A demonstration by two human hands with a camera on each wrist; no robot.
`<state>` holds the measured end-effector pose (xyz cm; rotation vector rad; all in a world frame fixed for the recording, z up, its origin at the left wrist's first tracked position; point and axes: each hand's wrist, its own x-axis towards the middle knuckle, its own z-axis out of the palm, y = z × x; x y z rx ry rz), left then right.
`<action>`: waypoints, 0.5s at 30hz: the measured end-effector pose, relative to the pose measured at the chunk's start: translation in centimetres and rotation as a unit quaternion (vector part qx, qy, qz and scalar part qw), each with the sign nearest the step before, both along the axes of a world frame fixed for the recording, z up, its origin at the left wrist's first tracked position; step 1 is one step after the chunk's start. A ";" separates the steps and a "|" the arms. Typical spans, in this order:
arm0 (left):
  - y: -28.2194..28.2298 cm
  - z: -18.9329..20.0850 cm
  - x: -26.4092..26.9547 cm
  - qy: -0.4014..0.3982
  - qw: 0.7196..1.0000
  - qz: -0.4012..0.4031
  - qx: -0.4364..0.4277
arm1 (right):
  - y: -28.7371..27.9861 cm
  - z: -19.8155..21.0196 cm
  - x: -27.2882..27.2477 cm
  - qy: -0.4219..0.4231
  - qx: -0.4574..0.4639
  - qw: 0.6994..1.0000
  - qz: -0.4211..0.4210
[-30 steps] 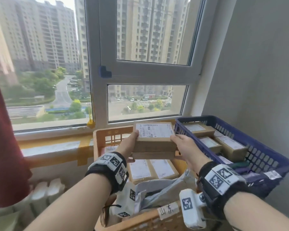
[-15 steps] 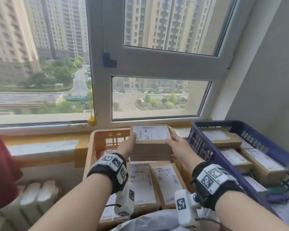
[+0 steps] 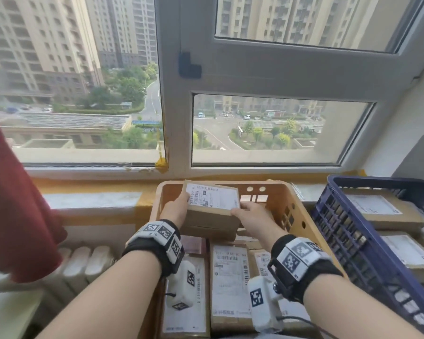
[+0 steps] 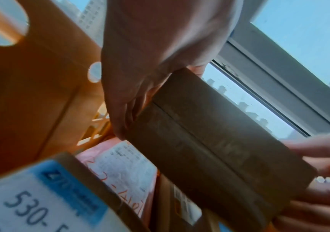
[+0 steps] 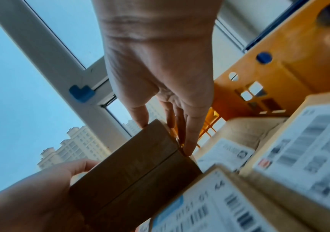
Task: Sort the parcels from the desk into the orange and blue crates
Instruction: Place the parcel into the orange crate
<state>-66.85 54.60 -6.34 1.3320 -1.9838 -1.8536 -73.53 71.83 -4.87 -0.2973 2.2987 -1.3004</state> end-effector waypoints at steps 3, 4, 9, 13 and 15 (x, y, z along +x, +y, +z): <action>-0.9 -1.1 -0.1 -0.009 1.000 0.019 0.005 | -1.1 -1.0 -0.2 -0.012 0.011 1.000 0.018; -1.1 -1.4 -0.1 -0.017 1.000 0.014 0.005 | -1.4 -1.3 -0.3 -0.008 0.012 1.000 0.018; 0.8 -1.1 0.1 -0.057 0.997 -0.055 -0.008 | -0.9 -1.5 -1.4 0.066 0.049 0.997 -0.015; 3.2 -0.7 -1.0 -0.058 0.986 -0.149 -0.047 | 2.0 -1.9 -2.6 0.114 0.118 0.985 -0.061; 4.4 -0.7 -1.9 -0.063 0.981 -0.173 -0.066 | 3.8 -2.5 -3.0 0.155 0.153 0.974 -0.061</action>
